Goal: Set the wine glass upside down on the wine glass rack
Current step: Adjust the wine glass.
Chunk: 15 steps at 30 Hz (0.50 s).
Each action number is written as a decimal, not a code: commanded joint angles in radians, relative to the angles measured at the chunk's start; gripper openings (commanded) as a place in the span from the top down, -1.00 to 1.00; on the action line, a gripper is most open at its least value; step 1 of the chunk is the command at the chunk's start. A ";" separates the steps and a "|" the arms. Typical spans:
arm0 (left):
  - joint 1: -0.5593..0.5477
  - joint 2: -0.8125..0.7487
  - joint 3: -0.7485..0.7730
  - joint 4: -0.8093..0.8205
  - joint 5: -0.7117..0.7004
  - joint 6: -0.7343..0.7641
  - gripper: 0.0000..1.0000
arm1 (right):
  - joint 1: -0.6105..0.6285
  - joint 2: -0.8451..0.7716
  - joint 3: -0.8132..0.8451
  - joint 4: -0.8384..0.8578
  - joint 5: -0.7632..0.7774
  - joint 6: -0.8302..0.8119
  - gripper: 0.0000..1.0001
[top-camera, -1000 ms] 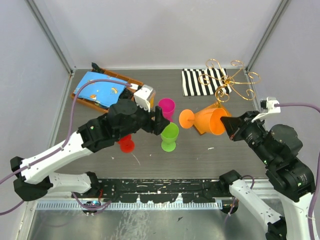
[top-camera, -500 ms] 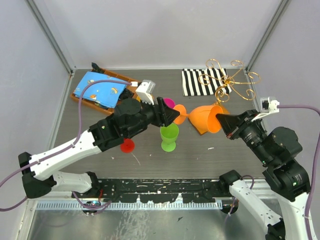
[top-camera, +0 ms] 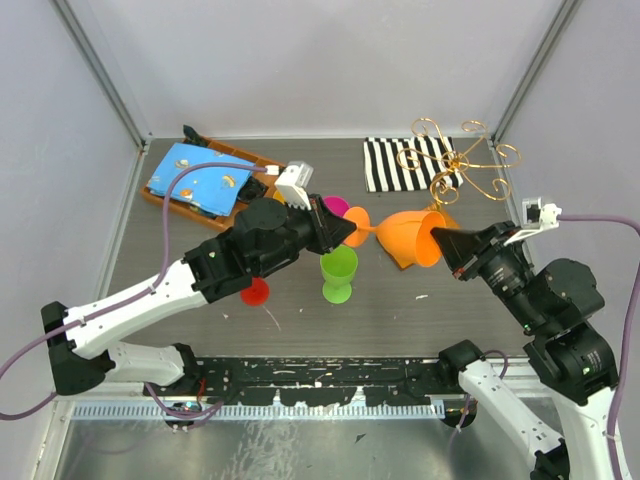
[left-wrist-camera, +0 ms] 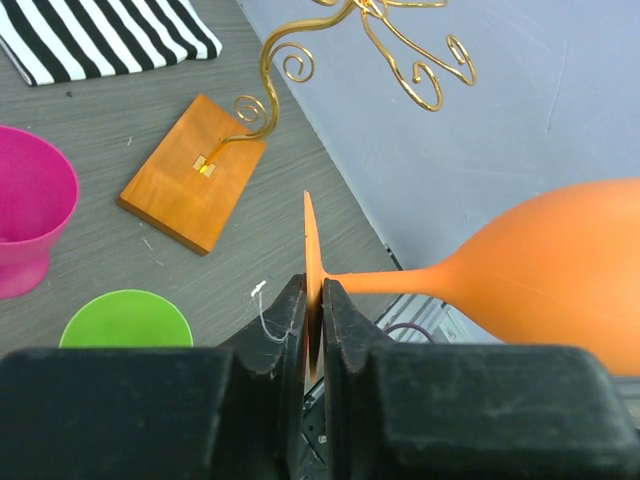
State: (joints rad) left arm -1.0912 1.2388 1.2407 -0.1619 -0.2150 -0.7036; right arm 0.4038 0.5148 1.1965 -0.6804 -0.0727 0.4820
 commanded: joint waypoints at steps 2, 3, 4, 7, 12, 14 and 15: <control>-0.003 -0.015 -0.009 0.041 0.001 0.012 0.78 | 0.004 -0.007 -0.010 0.077 -0.018 0.004 0.98; -0.003 -0.015 -0.012 0.045 0.002 0.017 0.83 | 0.003 -0.007 -0.015 0.080 -0.018 0.004 0.98; -0.004 -0.016 -0.014 0.053 0.002 0.019 0.91 | 0.003 -0.008 -0.020 0.082 -0.018 0.005 0.99; -0.003 -0.019 -0.022 0.068 0.002 0.022 1.00 | 0.003 -0.011 -0.035 0.092 -0.020 0.004 0.93; -0.003 -0.023 -0.027 0.082 0.003 0.024 1.00 | 0.003 -0.020 -0.041 0.092 -0.011 0.003 0.44; -0.004 -0.027 -0.028 0.082 -0.004 0.027 1.00 | 0.002 -0.026 -0.042 0.088 -0.008 0.003 0.27; -0.003 -0.029 -0.030 0.081 -0.008 0.029 1.00 | 0.002 -0.030 -0.042 0.085 -0.005 0.004 0.20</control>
State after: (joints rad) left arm -1.0901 1.2324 1.2243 -0.1295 -0.2150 -0.6968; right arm 0.4038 0.5007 1.1530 -0.6514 -0.0669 0.4824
